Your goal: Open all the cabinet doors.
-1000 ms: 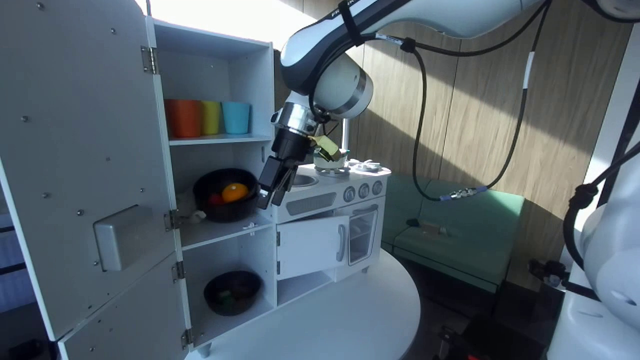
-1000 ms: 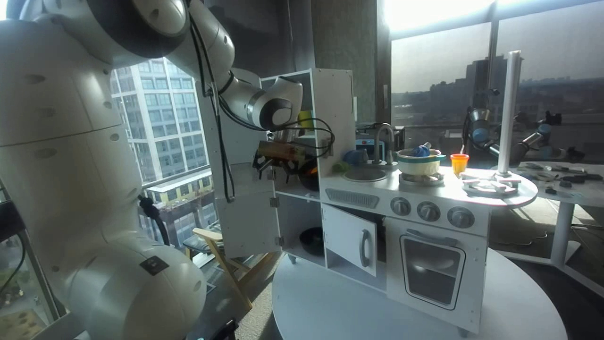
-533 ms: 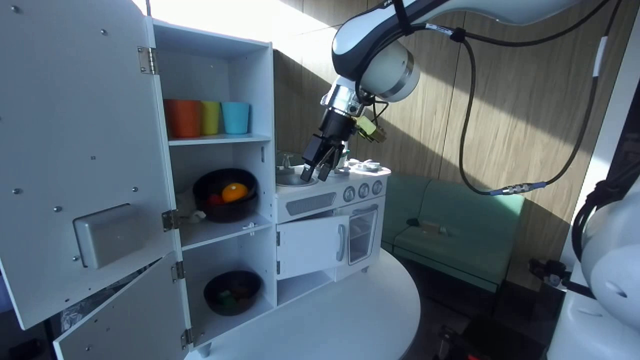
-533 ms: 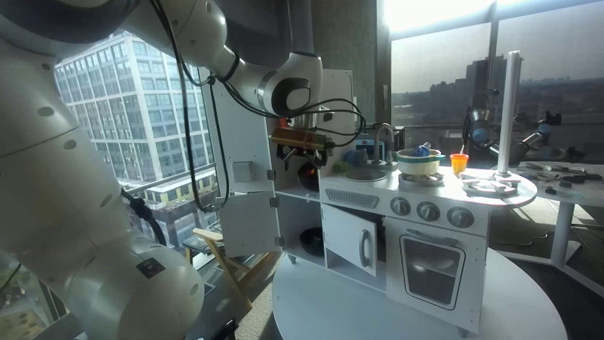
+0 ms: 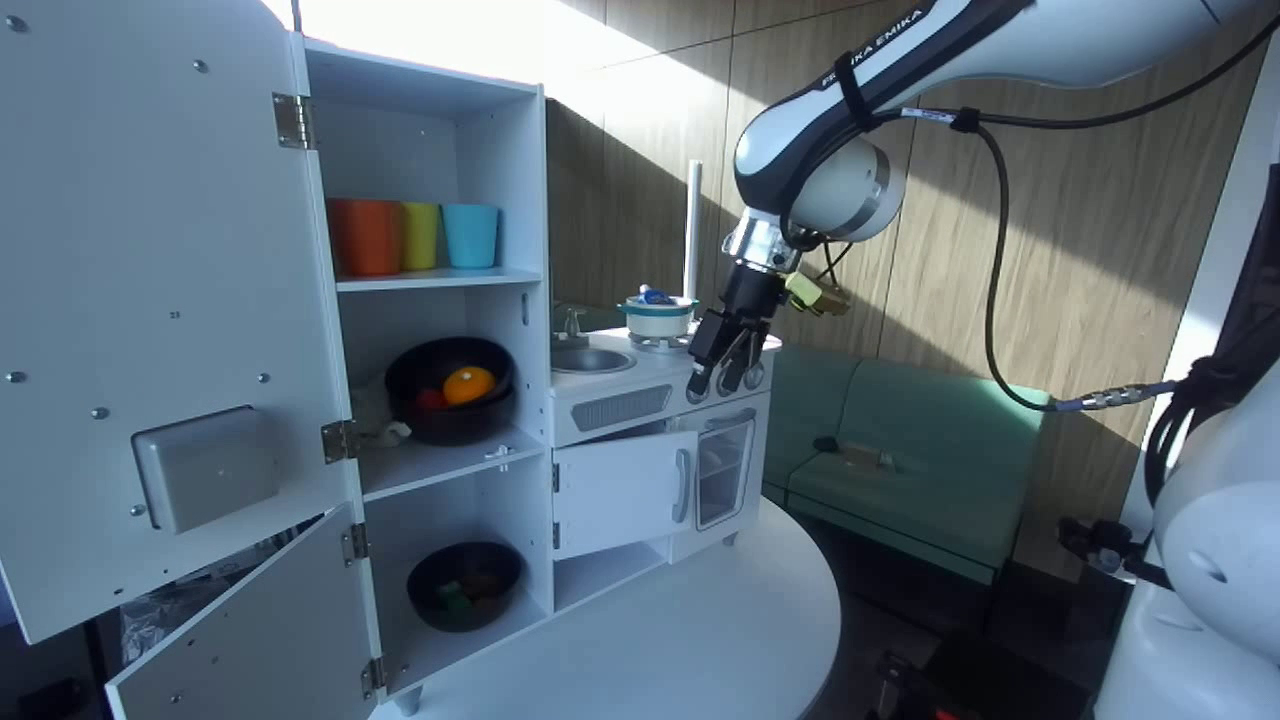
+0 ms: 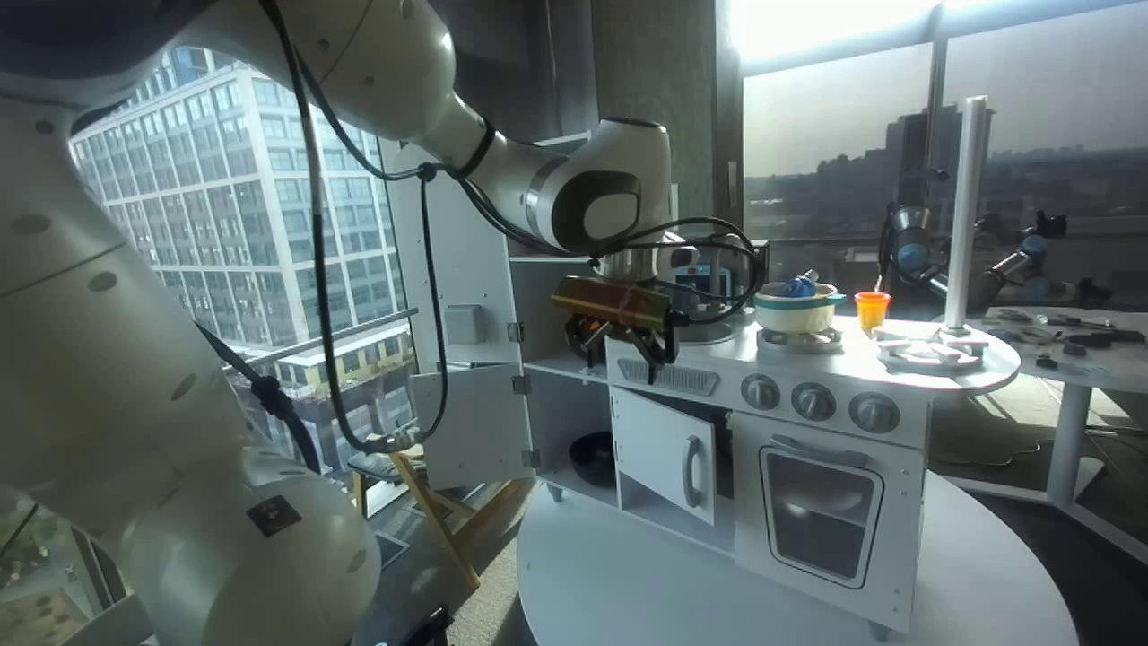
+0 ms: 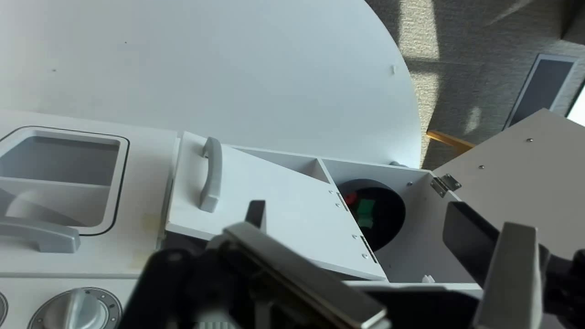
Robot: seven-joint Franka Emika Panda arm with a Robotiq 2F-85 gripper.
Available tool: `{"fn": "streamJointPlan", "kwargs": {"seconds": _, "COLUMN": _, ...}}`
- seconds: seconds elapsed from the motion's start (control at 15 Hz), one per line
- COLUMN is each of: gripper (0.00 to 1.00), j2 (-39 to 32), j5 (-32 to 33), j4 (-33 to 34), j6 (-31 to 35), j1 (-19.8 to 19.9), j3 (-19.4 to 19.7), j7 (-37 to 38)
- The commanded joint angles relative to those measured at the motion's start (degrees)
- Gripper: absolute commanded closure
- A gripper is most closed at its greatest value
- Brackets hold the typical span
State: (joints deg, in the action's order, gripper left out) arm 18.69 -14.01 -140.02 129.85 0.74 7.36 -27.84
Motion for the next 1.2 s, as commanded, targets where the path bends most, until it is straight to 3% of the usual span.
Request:
{"fn": "streamJointPlan", "kwargs": {"seconds": 0.0, "gripper": 0.0, "j2": -3.7, "j5": 3.1, "j4": 1.0, "j6": 3.1, "j1": 0.2, "j3": 1.3, "j7": -1.0}}
{"fn": "streamJointPlan", "kwargs": {"seconds": 0.4, "gripper": 0.0, "j2": -12.1, "j5": 8.2, "j4": 4.2, "j6": 7.0, "j1": 1.1, "j3": 1.6, "j7": -2.1}}
{"fn": "streamJointPlan", "kwargs": {"seconds": 0.87, "gripper": 0.0, "j2": -21.4, "j5": 24.2, "j4": 11.2, "j6": 8.7, "j1": 2.9, "j3": 0.2, "j7": 0.7}}
{"fn": "streamJointPlan", "kwargs": {"seconds": 1.13, "gripper": 0.0, "j2": -26.5, "j5": 27.4, "j4": 15.3, "j6": 9.8, "j1": 2.6, "j3": -0.8, "j7": 0.2}}
